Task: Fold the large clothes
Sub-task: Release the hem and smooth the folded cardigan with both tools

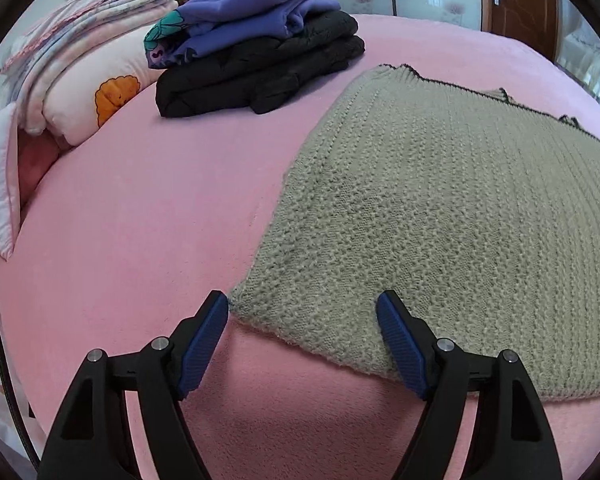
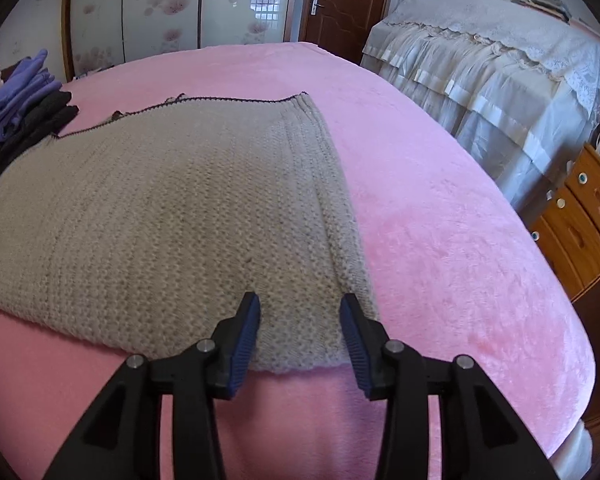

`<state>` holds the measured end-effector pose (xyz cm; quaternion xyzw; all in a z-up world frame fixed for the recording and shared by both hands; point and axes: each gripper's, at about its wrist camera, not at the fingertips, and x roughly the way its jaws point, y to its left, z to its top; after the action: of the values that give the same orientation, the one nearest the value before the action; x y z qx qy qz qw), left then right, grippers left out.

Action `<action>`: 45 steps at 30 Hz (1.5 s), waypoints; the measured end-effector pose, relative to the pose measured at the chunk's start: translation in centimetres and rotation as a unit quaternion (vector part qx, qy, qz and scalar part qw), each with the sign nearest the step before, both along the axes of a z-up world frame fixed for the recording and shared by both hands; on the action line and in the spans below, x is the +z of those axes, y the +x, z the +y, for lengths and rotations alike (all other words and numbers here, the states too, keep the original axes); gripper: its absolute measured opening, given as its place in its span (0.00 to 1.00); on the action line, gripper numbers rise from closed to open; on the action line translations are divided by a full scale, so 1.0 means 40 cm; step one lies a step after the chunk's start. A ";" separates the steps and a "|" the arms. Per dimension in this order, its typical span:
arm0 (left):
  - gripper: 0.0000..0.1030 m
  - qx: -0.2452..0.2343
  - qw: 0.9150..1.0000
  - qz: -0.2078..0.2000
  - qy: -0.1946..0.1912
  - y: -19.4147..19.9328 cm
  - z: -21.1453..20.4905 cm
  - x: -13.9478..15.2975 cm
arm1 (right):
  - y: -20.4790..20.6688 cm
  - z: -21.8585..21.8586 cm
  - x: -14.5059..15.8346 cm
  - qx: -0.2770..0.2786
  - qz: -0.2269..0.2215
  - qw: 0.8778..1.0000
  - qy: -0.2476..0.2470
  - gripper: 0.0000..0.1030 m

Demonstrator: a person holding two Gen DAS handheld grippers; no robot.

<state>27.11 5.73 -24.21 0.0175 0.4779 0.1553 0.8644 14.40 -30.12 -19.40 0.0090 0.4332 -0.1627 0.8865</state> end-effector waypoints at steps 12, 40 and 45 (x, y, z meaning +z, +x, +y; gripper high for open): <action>0.74 -0.005 0.999 0.018 -0.042 0.012 0.020 0.046 | -0.009 -0.003 0.027 -0.024 0.006 0.998 0.058 0.40; 0.80 -0.059 0.977 -0.034 -0.201 -0.184 -0.047 0.317 | -0.065 0.209 0.332 0.076 -0.087 0.986 0.117 0.40; 0.79 -0.038 0.977 -0.024 -0.210 -0.163 -0.025 0.254 | -0.021 0.248 0.369 0.096 -0.108 0.984 0.109 0.40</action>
<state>20.61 4.74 -14.03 -0.1496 0.4781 0.0187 0.8653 13.55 -20.18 -4.64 0.0811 0.3490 -0.0269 0.9332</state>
